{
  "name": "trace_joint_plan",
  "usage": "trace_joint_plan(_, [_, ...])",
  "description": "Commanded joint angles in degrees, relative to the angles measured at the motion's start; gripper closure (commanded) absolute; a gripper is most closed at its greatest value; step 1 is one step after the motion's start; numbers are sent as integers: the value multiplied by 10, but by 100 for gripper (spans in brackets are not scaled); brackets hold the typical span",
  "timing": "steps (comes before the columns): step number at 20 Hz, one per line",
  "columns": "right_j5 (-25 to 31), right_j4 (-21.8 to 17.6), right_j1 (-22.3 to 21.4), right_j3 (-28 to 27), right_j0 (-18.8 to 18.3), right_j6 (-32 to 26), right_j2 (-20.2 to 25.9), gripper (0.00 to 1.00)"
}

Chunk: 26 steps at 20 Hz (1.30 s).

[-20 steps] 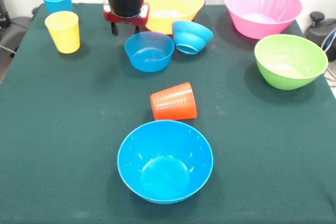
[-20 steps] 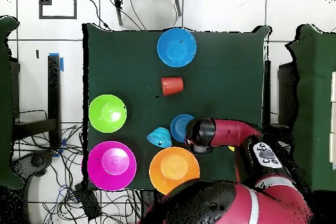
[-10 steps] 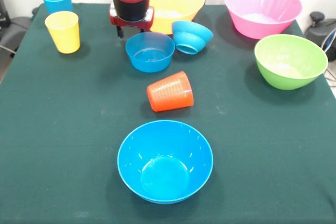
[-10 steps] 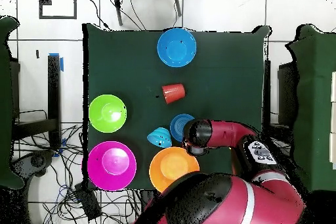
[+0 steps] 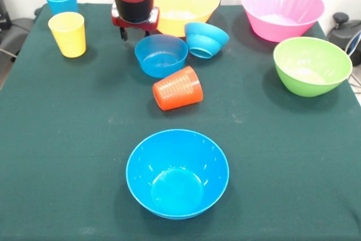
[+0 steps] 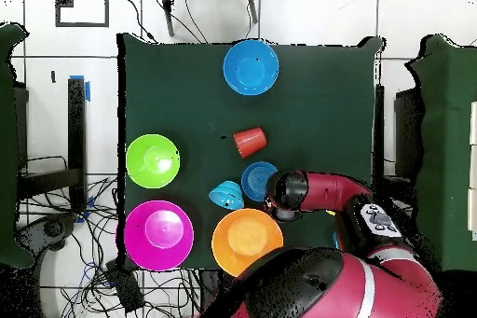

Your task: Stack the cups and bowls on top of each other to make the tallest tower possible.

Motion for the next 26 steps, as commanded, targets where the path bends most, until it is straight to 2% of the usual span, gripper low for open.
trace_joint_plan(1, [14,6,1,-51,-6,-10,43,0])
trace_joint_plan(9, [23,4,-10,-49,-9,-14,42,0])
trace_joint_plan(16, [9,-4,-37,-15,0,-2,32,0])
trace_joint_plan(26, [28,-3,-28,-38,14,2,30,0])
